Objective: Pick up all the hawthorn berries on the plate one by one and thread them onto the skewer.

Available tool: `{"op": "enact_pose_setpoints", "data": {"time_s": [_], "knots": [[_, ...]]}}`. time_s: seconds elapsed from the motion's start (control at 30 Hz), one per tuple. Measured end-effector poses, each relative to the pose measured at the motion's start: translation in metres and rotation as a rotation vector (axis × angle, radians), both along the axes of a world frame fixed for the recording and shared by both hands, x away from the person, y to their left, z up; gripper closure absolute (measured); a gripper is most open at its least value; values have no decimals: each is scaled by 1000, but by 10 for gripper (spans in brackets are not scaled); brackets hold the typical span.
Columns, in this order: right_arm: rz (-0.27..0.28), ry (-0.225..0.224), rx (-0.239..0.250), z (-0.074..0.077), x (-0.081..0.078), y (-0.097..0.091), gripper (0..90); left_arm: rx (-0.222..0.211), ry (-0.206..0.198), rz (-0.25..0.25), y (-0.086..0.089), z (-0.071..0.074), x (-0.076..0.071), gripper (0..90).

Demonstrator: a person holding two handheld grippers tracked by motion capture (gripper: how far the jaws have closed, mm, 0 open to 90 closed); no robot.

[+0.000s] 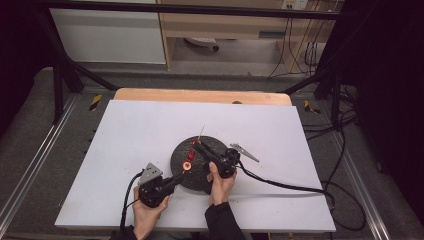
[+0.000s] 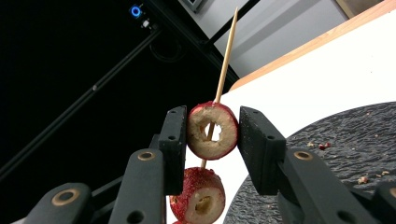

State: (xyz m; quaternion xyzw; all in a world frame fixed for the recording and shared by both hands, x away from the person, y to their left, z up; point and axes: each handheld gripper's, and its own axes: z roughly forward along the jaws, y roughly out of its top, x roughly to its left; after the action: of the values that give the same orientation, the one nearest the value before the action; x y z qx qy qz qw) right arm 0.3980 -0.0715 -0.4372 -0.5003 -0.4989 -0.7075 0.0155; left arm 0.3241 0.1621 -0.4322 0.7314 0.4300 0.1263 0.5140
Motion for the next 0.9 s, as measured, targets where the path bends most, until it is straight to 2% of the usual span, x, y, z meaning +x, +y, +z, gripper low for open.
{"op": "enact_pose_setpoints", "data": {"time_s": [0.07,0.3,0.5,0.67,0.8,0.9], "knots": [[2,-5,-24,2,0,-1,621,0,0,-2,2,0,0,883],[34,-31,-143,11,1,-9,421,10,7,-8,5,-1,-1,883],[68,-56,-304,15,3,-22,240,30,7,-12,7,-2,-3,883],[120,-44,-424,18,5,-36,111,38,9,-24,8,-1,-4,883],[153,-32,-508,18,4,-48,71,48,13,-34,9,-1,-4,883],[179,-21,-590,18,4,-56,48,57,16,-40,9,0,-3,883]]}}
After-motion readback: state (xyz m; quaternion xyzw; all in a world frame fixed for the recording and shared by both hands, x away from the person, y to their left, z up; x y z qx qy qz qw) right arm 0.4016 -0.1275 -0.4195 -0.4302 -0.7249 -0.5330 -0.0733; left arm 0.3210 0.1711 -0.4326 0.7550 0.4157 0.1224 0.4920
